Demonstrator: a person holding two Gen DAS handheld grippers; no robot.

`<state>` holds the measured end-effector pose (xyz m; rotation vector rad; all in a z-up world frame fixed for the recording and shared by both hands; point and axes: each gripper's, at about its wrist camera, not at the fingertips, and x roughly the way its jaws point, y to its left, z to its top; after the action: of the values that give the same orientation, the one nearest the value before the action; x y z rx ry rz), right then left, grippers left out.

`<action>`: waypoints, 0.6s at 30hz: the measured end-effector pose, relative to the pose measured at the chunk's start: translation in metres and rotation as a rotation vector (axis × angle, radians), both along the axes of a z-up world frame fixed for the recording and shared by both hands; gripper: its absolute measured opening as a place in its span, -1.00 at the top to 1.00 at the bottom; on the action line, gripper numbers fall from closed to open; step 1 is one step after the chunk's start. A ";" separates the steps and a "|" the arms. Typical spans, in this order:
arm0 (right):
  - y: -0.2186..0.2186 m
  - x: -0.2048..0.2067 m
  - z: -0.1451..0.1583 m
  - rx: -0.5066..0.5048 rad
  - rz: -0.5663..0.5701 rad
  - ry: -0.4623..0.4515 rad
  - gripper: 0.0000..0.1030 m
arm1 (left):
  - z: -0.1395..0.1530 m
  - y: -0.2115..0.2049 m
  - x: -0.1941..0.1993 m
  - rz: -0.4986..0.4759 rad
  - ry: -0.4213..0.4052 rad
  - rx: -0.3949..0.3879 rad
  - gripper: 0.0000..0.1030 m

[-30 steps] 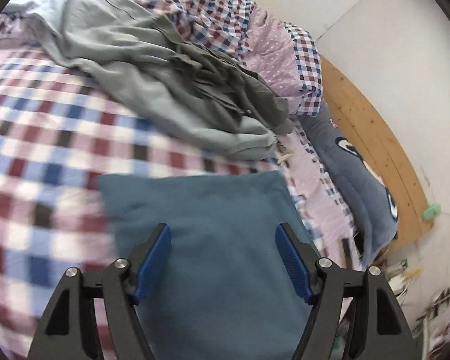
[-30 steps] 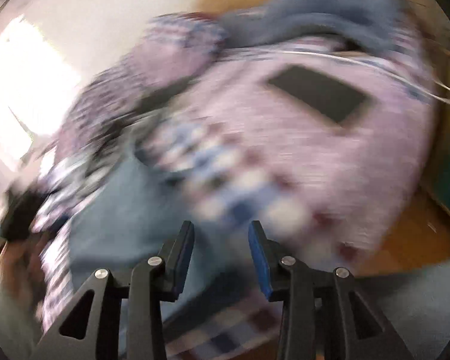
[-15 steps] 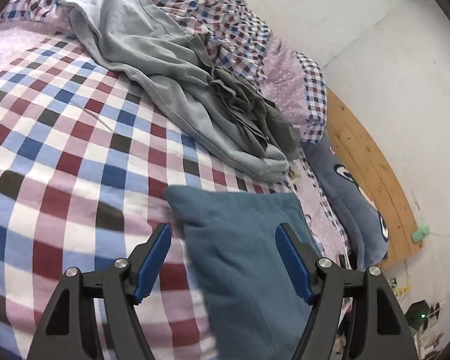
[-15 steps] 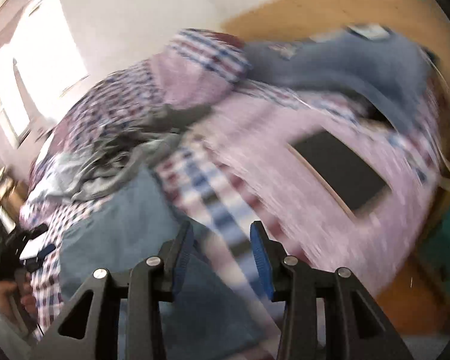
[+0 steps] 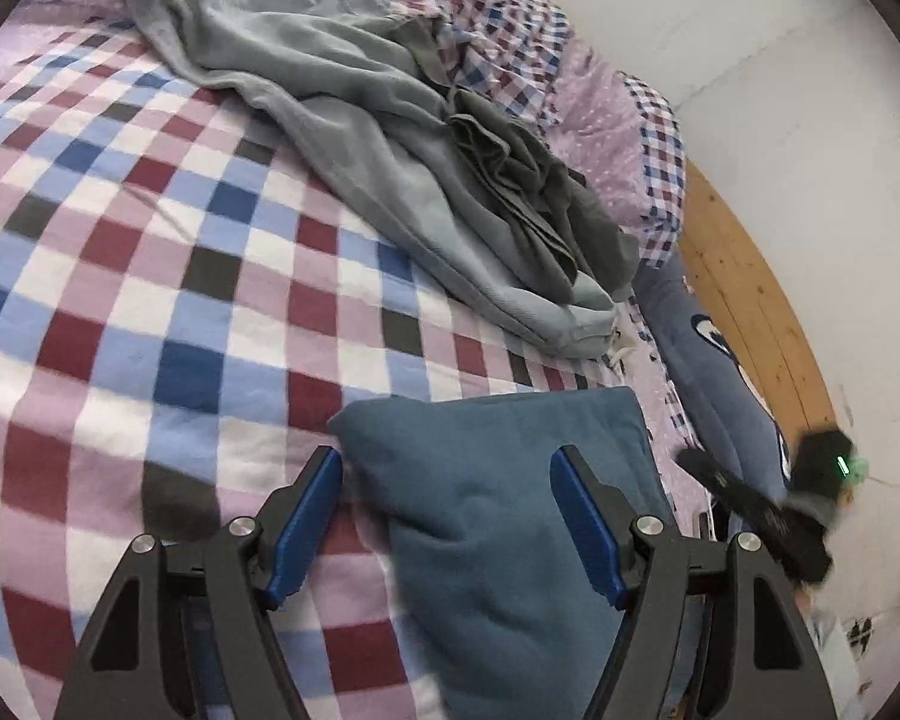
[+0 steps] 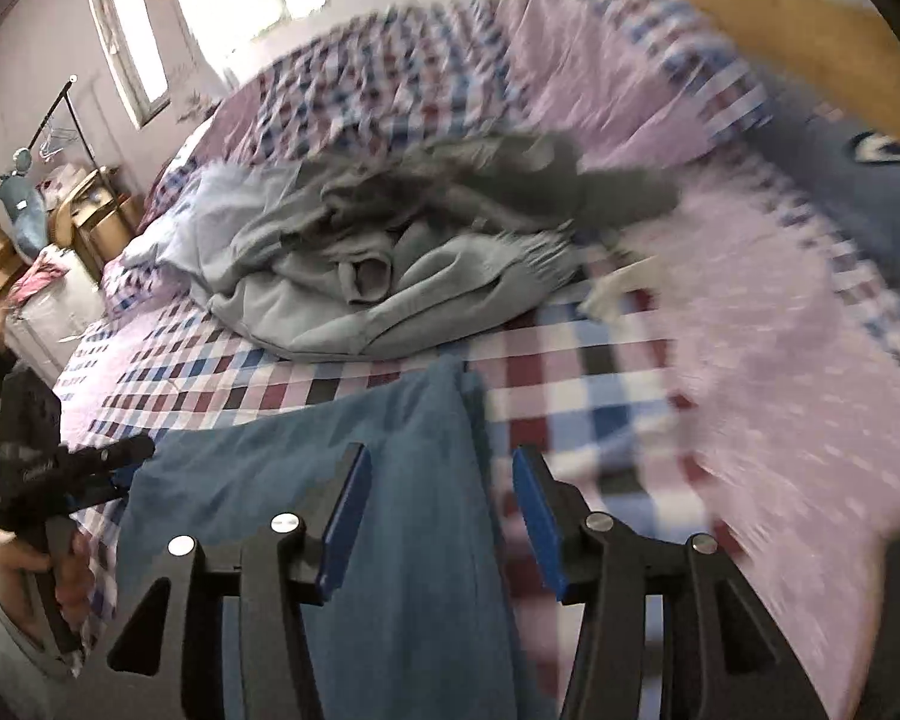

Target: Fold clothes

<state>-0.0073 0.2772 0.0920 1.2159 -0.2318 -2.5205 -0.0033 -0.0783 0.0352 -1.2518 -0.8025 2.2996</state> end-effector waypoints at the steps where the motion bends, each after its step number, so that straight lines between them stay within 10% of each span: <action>1: -0.001 -0.010 -0.005 -0.010 0.010 -0.017 -0.02 | 0.000 0.000 -0.001 -0.001 -0.001 -0.002 -0.34; 6: -0.012 -0.046 -0.025 0.041 0.081 -0.063 0.15 | -0.013 -0.008 -0.013 0.036 -0.055 -0.012 0.48; 10: -0.024 -0.060 -0.034 0.079 0.151 -0.086 0.89 | -0.012 -0.005 -0.016 0.030 -0.044 -0.018 0.71; 18: -0.027 -0.062 -0.029 0.307 0.015 0.004 0.98 | -0.010 0.000 -0.030 0.109 -0.027 -0.120 0.75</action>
<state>-0.0690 0.2504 0.0627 1.3152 0.1727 -2.6128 -0.0330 -0.0784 0.0253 -1.3238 -0.7693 2.4551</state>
